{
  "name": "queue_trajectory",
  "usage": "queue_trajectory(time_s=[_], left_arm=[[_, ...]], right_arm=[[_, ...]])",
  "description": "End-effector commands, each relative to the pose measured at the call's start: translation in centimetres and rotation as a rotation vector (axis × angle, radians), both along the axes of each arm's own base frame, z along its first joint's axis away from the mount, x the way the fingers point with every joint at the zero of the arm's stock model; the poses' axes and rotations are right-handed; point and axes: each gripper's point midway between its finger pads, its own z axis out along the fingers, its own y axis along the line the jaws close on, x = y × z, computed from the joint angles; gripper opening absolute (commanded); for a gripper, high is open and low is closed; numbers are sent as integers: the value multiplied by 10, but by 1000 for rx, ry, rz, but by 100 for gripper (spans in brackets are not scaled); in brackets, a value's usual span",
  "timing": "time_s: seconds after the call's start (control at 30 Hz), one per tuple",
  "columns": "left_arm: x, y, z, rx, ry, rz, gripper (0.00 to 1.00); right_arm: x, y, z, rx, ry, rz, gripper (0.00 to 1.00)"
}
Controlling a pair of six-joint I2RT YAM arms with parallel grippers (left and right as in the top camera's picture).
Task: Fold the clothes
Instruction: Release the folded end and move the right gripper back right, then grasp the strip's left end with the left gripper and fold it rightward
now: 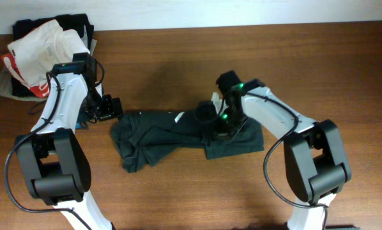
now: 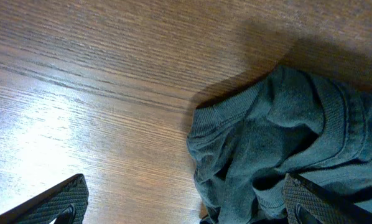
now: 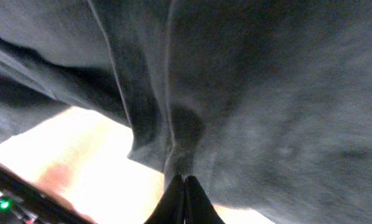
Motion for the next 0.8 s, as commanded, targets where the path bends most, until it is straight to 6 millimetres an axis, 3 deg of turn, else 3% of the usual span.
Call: queue_trajectory(time_s=[0.0, 0.07, 0.1, 0.13, 0.17, 0.2, 0.4, 0.5, 0.67, 0.77], left_arm=[[4, 2, 5, -2, -24, 9, 99], [4, 2, 5, -2, -23, 9, 99], [4, 2, 5, -2, -22, 9, 99], [3, 2, 5, -2, -22, 9, 99], [3, 2, 5, -2, -22, 9, 99], [4, 2, 5, -2, -22, 9, 99], [6, -6, 5, -47, -33, 10, 99], [5, -19, 4, -122, -33, 6, 99], [-1, -57, -2, -357, -49, -158, 99], [-7, -51, -13, -369, -42, -144, 99]], right_arm=[[45, -24, 49, 49, -146, 11, 12], [57, -44, 61, 26, -165, -24, 19], [63, -60, 65, -5, -174, -56, 40], [69, -79, 65, -42, -180, -92, 70], [72, -95, 64, -71, -182, -121, 88], [76, -133, 57, -131, -170, -197, 99], [65, -172, 32, -145, -85, -294, 99], [58, -173, 15, -142, -60, -298, 99], [56, -165, -5, -94, -68, -303, 99], [58, -165, -5, -90, -74, -311, 99]])
